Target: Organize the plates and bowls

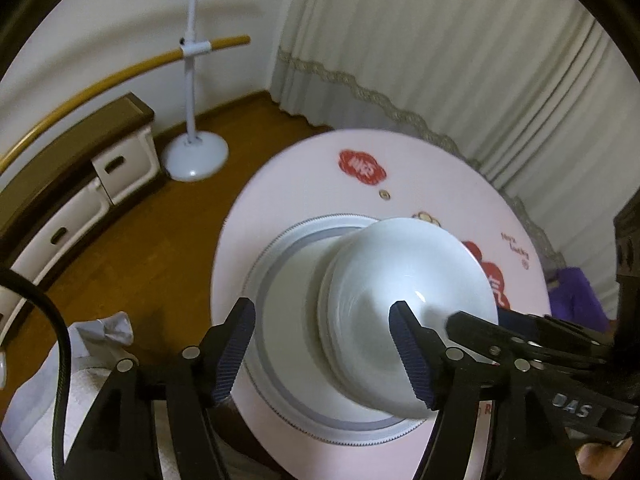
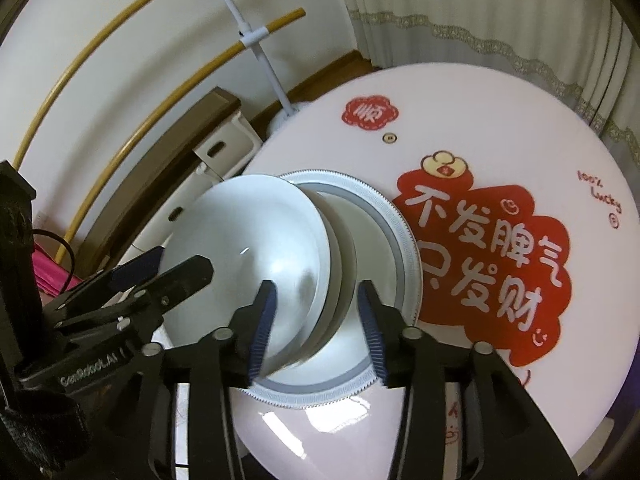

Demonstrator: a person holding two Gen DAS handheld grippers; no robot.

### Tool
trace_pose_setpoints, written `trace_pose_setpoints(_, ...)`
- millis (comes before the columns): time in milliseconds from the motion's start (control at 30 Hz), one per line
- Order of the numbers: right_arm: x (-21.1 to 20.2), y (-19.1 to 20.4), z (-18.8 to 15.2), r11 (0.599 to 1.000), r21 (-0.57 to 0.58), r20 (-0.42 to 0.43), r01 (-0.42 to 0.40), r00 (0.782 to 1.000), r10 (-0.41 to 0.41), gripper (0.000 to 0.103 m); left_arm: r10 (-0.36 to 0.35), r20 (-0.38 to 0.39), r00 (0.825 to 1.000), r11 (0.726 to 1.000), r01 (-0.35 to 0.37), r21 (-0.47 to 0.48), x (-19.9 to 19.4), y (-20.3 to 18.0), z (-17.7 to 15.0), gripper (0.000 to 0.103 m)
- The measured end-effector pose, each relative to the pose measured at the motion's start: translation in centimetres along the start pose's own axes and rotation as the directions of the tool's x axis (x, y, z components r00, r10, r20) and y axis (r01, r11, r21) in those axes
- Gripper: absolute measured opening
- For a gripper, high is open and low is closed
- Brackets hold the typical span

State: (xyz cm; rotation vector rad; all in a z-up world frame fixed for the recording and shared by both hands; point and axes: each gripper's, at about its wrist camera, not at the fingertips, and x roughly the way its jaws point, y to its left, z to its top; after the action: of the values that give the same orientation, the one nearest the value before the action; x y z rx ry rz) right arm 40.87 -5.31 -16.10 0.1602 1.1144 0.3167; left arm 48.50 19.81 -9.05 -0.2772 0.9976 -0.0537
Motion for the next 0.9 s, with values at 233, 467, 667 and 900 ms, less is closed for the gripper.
trace_pose_setpoints(233, -4.5, 0.1, -2.8, 0.999, -0.038, 0.112, -0.011, 0.994, 0.016, 0.079, 0.065, 0.198, 0.978, 0.993, -0.083, 0.082, -5.5, -1.7, -4.4, 0.089)
trace_pose_setpoints(467, -10.5, -0.4, -8.5, 0.998, -0.047, 0.298, 0.033, 0.954, -0.017, 0.099, 0.04, 0.341, 0.939, 0.985, -0.094, 0.144, -11.1, -4.1, -10.2, 0.094)
trace_pose_setpoints(667, -14.2, -0.3, -13.2, 0.997, -0.044, 0.397, 0.066, 0.917, -0.043, 0.103, -0.059, 0.399, 0.915, 0.978, -0.027, 0.207, -15.5, -6.3, -15.9, 0.1)
trace_pose_setpoints(900, -17.9, -0.2, -18.7, 0.99, 0.018, 0.508, 0.141, 0.851, -0.13, 0.103, -0.112, 0.493, 0.863, 0.968, -0.018, 0.251, -20.9, -7.4, -23.3, 0.102)
